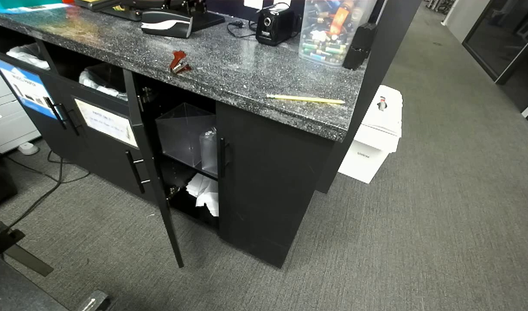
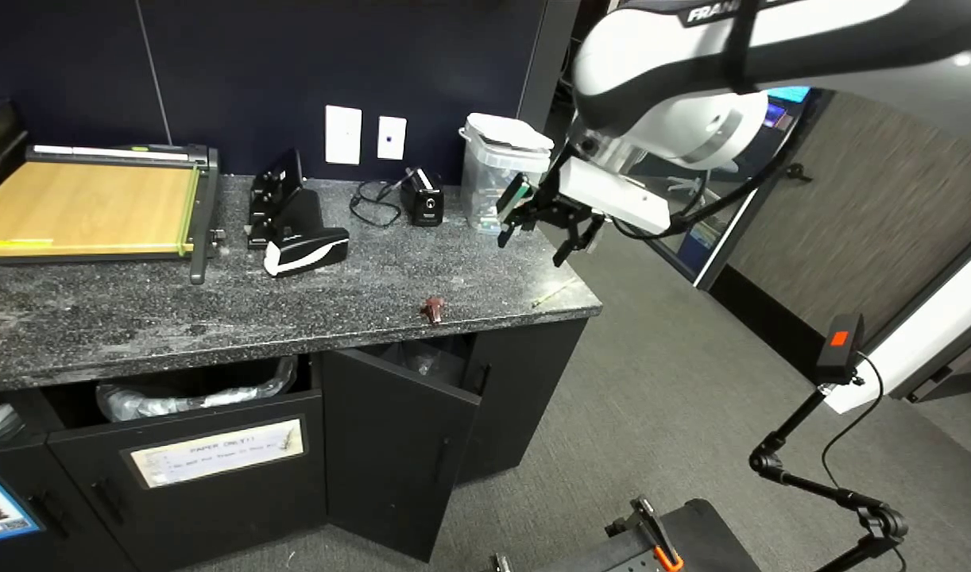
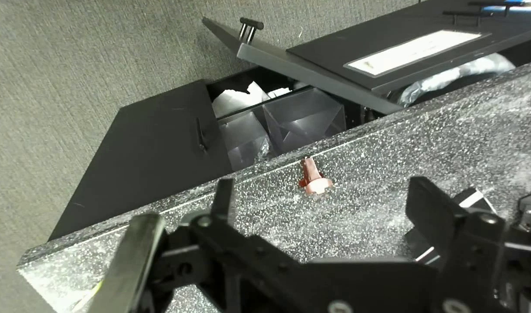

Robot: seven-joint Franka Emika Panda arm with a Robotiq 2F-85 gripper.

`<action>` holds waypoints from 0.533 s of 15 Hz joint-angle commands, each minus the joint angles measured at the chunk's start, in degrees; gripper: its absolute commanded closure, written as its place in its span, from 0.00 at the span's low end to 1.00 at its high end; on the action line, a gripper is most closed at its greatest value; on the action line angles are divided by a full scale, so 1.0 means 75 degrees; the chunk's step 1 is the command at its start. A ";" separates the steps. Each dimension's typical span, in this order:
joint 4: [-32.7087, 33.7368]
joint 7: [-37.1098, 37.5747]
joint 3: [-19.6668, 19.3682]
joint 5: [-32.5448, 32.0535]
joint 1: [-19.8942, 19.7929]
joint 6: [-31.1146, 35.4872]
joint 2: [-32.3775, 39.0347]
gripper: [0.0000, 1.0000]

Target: Move the staple remover to the right

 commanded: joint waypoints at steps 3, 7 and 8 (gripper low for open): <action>0.2759 0.1140 0.0039 -0.0790 0.0206 -0.0477 0.2551 0.00; 0.4342 0.1518 -0.0032 -0.1090 0.0468 -0.0746 0.4126 0.00; 0.4734 0.1631 -0.0080 -0.1185 0.0557 -0.0861 0.4494 0.00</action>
